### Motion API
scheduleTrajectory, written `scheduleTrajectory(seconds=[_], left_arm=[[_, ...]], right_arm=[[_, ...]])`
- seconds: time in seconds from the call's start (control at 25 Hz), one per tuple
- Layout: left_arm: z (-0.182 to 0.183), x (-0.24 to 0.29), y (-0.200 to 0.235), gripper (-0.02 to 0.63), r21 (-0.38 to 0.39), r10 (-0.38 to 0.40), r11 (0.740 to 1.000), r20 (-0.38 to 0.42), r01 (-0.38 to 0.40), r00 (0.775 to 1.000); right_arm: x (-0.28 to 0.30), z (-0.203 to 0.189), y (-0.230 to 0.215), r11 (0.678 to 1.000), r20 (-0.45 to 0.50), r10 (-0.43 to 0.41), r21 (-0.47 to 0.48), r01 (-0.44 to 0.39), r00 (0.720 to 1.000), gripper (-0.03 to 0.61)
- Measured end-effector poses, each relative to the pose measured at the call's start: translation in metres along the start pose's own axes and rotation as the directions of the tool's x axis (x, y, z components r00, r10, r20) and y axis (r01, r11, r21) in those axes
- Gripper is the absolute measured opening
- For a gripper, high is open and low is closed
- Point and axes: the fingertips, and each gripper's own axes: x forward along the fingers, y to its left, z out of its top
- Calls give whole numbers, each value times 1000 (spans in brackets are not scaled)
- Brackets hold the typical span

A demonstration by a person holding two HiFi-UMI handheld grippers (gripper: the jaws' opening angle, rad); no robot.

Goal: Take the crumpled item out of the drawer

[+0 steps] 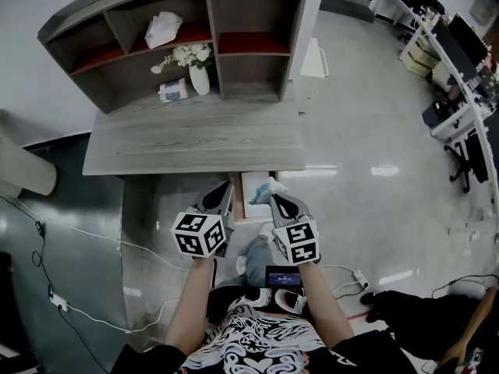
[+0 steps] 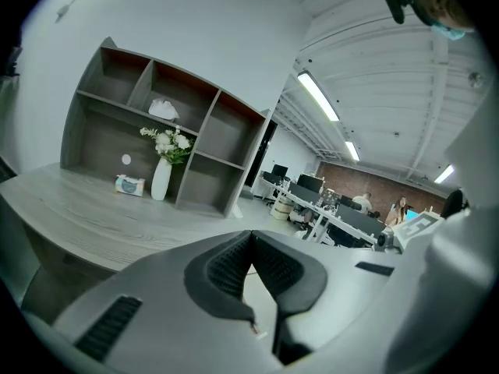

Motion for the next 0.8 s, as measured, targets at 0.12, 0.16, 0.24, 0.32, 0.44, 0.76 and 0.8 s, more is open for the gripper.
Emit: scheduleTrajectory(seconds=[0.12, 0.16, 0.24, 0.32, 0.44, 0.76, 0.8], left_arm=[[2, 0, -1, 6, 2, 0, 1000, 4, 0, 1000], [2, 0, -1, 6, 3, -1, 1000, 4, 1, 1000], [2, 0, -1, 6, 4, -4, 1000, 3, 4, 1000], [2, 1, -1, 7, 5, -4, 1000, 4, 4, 1000], [3, 1, -1, 6, 4, -4, 1000, 7, 4, 1000], [2, 2, -1, 6, 2, -3, 1000, 5, 3, 1000], [2, 2, -1, 6, 2, -4, 1000, 4, 4, 1000]], right_arm=[[-2, 3, -1, 1000, 9, -4, 8, 4, 1000, 8], [-2, 3, -1, 1000, 9, -5, 9, 5, 1000, 8], [-2, 4, -1, 1000, 10, -6, 10, 6, 1000, 8], [-3, 3, -1, 1000, 9, -7, 10, 7, 1000, 8], [-4, 2, -2, 1000, 7, -9, 11, 9, 1000, 8], [-4, 2, -4, 1000, 10, -15, 19, 15, 1000, 8], [-4, 2, -5, 1000, 10, -15, 19, 15, 1000, 8]])
